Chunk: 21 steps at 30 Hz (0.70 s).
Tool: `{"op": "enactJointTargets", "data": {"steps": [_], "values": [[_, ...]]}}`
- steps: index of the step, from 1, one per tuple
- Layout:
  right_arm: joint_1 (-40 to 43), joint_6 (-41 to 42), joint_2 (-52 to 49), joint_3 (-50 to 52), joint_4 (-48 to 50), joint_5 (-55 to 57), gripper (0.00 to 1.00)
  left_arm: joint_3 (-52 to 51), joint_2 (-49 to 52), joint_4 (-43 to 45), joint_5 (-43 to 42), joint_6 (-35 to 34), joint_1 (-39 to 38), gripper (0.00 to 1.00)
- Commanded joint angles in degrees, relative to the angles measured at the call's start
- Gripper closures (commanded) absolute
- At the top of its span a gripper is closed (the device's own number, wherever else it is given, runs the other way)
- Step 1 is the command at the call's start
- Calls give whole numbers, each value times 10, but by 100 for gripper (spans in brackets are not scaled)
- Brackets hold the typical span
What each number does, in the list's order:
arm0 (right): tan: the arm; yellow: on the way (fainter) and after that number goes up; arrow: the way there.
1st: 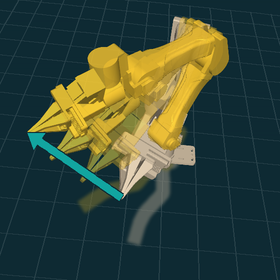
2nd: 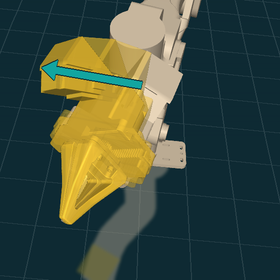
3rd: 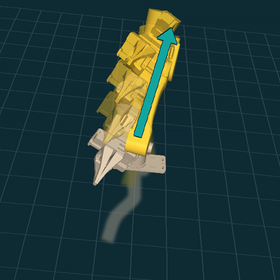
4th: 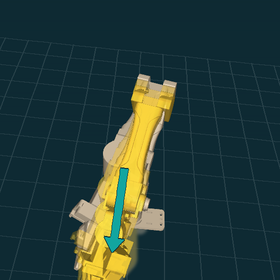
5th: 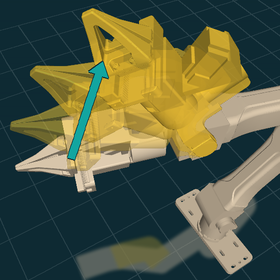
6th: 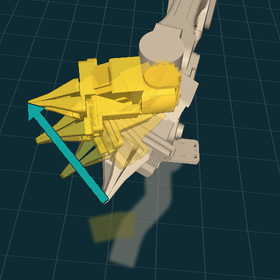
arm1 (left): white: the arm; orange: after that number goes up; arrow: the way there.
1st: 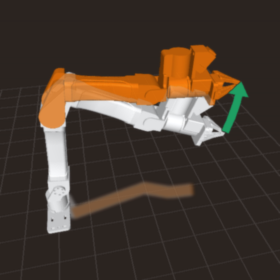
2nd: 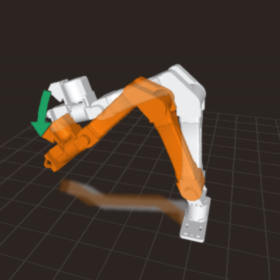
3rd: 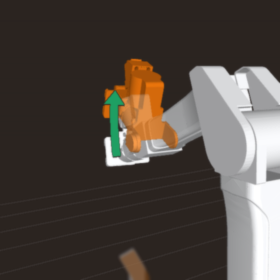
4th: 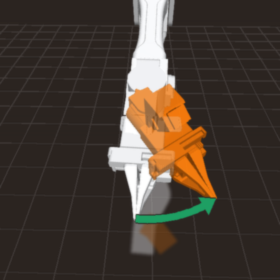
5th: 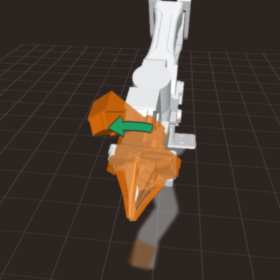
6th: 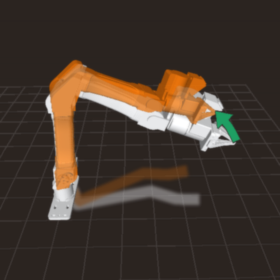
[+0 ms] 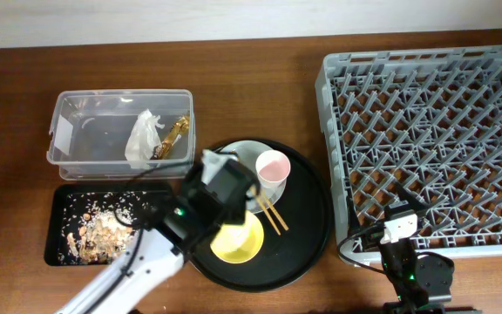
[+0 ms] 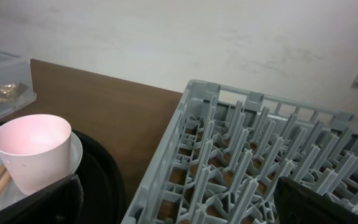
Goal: Sort waste into correct bins and load items into the dishwasher rack
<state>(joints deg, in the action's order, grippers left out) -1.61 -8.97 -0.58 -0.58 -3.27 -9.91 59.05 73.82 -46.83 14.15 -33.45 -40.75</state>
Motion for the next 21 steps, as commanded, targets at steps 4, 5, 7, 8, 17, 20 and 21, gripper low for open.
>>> {"op": "enactJointTargets", "data": {"steps": [4, 5, 7, 8, 17, 20, 21], "values": [[-3, 5, 3, 3, -4, 3, 1, 9, 72, 21, 37, 7, 98, 60], [-3, 5, 3, 3, -4, 3, 1, 9, 100, 31, 36, 7, 98, 60], [-3, 5, 3, 3, -4, 3, 1, 9, 139, 57, 31, 7, 98, 61], [-3, 5, 3, 3, -4, 3, 1, 9, 150, 71, 21, 7, 98, 62], [-3, 5, 3, 3, -4, 3, 1, 11, 150, 84, 17, 7, 100, 100], [-3, 5, 3, 3, -4, 3, 1, 37, 59, 65, 6, 9, 114, 100], [-3, 5, 3, 3, -4, 3, 1, 53, 3, 56, -47, 36, 129, 99]]}}
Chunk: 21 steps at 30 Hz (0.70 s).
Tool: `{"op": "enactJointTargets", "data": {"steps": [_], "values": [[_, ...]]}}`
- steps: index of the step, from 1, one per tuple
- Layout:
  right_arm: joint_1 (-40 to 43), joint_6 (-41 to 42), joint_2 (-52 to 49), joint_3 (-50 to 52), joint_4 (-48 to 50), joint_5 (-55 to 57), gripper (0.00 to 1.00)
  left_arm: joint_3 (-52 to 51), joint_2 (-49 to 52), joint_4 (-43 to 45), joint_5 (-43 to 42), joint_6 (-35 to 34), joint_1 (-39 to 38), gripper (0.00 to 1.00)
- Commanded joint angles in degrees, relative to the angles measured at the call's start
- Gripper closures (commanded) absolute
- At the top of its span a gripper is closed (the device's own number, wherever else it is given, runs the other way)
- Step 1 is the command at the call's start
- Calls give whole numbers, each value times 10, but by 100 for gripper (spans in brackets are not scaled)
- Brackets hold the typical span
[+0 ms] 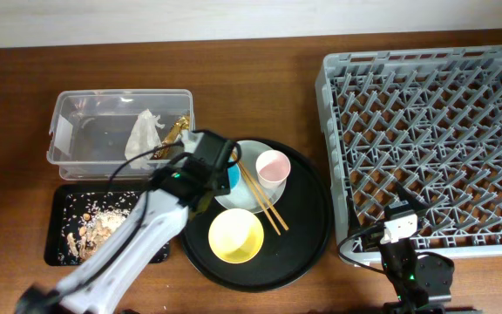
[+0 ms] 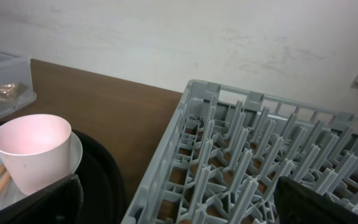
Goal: Sort waste into correct bins and load items into the dishwasher rack
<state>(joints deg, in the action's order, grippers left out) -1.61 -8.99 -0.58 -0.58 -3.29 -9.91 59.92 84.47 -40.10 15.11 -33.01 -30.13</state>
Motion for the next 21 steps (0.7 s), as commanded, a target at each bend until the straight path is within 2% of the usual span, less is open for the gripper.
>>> {"op": "enactJointTargets", "data": {"steps": [1, 2, 3, 4, 5, 6, 8, 9, 11, 14, 16, 18, 21], "values": [[-3, 5, 3, 3, -3, 3, 1, 54, -143, -18, -121, 46, 44, 98], [-3, 5, 3, 3, -3, 1, 1, 62, -207, -21, -306, 79, 110, 100], [-3, 5, 3, 3, -3, 1, 1, 62, -231, -22, -393, 94, 150, 100], [-3, 5, 3, 3, -3, 1, 1, 61, -248, -21, -518, 115, 201, 95], [-3, 5, 3, 3, -4, 0, 1, 61, -252, -19, -643, 141, 248, 94], [-3, 34, 3, 3, 32, -53, 1, 61, -247, -19, -759, 161, 290, 94], [-3, 116, 3, -17, 82, -185, 1, 61, -233, -18, -810, 162, 320, 94], [-3, 202, -3, -57, 69, -229, 1, 61, -219, -4, -834, 162, 328, 94], [-3, 261, -59, -165, 19, -349, 1, 61, -195, 31, -887, 162, 329, 94], [-3, 275, -228, -365, -108, -520, 1, 61, -169, 33, -909, 162, 329, 94], [-3, 292, -350, -471, -134, -665, 1, 61, -167, 52, -953, 162, 329, 94], [-3, 295, -438, -508, -135, -753, 1, 61, -167, 71, -989, 162, 329, 94], [-17, 290, -510, -507, -137, -764, 1, 61, -167, 84, -987, 162, 310, 94]]}}
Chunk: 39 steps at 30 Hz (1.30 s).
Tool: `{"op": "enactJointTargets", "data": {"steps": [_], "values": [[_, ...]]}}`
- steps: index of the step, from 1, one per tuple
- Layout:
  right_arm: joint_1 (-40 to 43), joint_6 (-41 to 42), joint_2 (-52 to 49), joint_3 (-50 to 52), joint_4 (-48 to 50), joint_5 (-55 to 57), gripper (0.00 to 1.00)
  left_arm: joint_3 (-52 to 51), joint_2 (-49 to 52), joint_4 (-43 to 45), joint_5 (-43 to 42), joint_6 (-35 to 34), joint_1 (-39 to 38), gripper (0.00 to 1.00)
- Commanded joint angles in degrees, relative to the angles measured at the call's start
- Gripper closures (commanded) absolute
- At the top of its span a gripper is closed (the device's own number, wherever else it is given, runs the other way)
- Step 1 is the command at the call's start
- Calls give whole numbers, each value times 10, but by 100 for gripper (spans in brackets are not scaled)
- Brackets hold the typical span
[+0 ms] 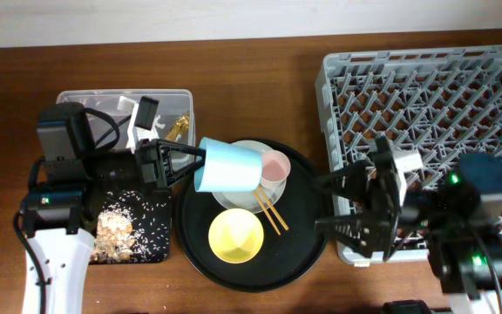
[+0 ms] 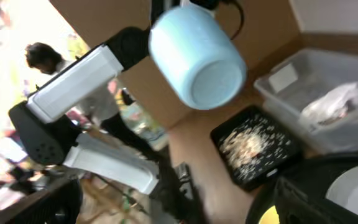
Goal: Sort waste into correct bins and load items into the dishwasher rack
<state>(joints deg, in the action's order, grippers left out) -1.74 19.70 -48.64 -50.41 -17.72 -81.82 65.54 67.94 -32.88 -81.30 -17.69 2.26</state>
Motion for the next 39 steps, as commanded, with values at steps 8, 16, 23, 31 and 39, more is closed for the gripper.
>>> {"op": "enactJointTargets", "data": {"steps": [8, 16, 23, 31, 39], "values": [[-132, 8, -68, -9, 118, 50, 2, 5, -1, 50, 43, 6, -149, 95], [-181, 7, -68, -9, 176, 63, 37, 5, -1, 52, 46, 6, -165, 95], [-180, 31, -73, -9, 174, 168, 46, 5, -1, 3, 255, 7, -165, 60], [-180, -21, -131, -90, -116, 653, 49, 5, -1, -135, 636, 7, -165, 51], [-85, -136, -429, -483, -479, 876, 49, 5, -1, -148, 648, 7, -165, 1]]}}
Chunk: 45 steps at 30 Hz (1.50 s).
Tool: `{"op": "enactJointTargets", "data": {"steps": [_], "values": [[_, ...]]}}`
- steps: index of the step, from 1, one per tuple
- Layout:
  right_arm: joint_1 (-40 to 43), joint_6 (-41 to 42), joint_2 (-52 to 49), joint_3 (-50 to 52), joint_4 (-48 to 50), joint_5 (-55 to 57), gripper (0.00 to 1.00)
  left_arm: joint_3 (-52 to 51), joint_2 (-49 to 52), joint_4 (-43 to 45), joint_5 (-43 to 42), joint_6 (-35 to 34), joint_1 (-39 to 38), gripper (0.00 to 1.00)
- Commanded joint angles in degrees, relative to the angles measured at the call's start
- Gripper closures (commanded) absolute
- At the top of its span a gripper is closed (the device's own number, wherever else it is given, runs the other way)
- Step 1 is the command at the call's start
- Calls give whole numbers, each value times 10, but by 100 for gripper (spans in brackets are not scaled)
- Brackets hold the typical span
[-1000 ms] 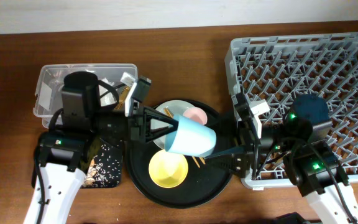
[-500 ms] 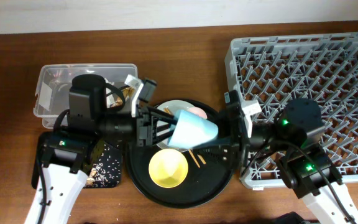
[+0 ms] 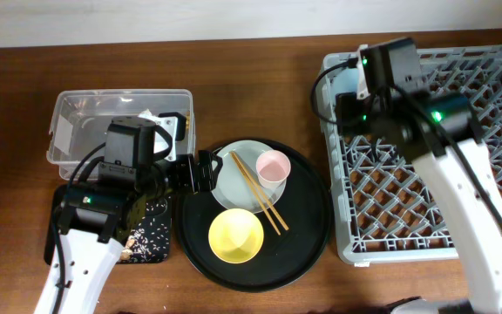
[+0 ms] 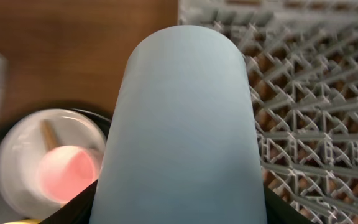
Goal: Sort waste into correct bins and load items into the dishwasher rack
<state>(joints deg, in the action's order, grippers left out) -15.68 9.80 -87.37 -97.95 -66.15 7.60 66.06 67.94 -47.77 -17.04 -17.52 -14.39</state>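
A pale blue cup (image 4: 182,124) fills the right wrist view, with my right gripper (image 4: 180,211) shut on it; dark fingers (image 4: 73,208) show at its sides. It hangs over the left edge of the grey dishwasher rack (image 3: 434,157), under my right arm (image 3: 390,70). My left gripper (image 3: 197,172) is open and holds nothing, at the left rim of the white plate (image 3: 242,183). On that plate stand a pink cup (image 3: 273,166) and wooden chopsticks (image 3: 255,194). A yellow bowl (image 3: 236,235) sits on the black round tray (image 3: 308,218).
A clear plastic bin (image 3: 77,113) with paper and wrapper waste stands at the back left. In front of it lies a black tray (image 3: 151,244) of food scraps, partly under my left arm. The rack's grid of prongs takes up the table's right side.
The blue cup has passed from my left gripper to my right one. The right arm has moved from the tray's right side to the rack's upper left. The left gripper has sunk to the plate's rim.
At first my left gripper hovered over the round tray while the right arm was parked in front of the rack. Then the left reached the blue cup on the plate, then held it sideways above the tray facing the open right gripper. Now the right holds it by the rack.
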Motion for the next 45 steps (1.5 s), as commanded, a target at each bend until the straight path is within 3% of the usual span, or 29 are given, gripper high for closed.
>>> {"op": "enactJointTargets", "data": {"steps": [1, 6, 15, 16, 18, 19, 23, 26, 31, 32, 35, 36, 39, 41, 45], "values": [[87, -54, -72, -7, 23, -74, 49, 0, -1, 1, 6, 5, 2, 1], [120, -96, -198, -7, 36, -119, 49, 0, -1, 1, 6, 5, 2, 1], [120, -94, -226, 3, 49, -63, 47, 0, -1, 1, 6, 5, 2, 1], [120, -94, -227, 5, 49, -63, 32, 0, -1, 1, 6, 5, 2, 1], [120, -94, -226, 4, 47, -63, 14, 0, -1, 1, 6, 5, 2, 1], [120, -94, -226, 3, 42, -63, 0, 0, -1, 1, 6, 5, 2, 1], [120, -94, -181, -39, -2, -78, 1, 0, -1, 1, 6, 5, 2, 1], [120, -94, -105, -42, -41, -155, 1, 0, -1, 1, 6, 5, 2, 1], [120, -94, -106, -42, -48, -156, 1, 0, -1, 12, 2, 4, 2, 1], [120, -94, -106, -42, -48, -156, 1, 0, -1, 52, 0, -4, 2, 1], [120, -94, -106, -42, -48, -156, 1, -4, 18, 57, -3, -88, -32, 1], [120, -94, -106, -42, -48, -156, 1, -4, 35, 61, 0, -97, -56, 4], [120, -94, -106, -42, -48, -156, 1, -4, 155, 145, 6, -99, -146, 40], [120, -94, -106, -42, -48, -156, 1, -4, 230, 191, 6, -99, -162, 57], [120, -94, -106, -42, -48, -156, 1, -4, 332, 244, 11, -99, -162, 57]]}}
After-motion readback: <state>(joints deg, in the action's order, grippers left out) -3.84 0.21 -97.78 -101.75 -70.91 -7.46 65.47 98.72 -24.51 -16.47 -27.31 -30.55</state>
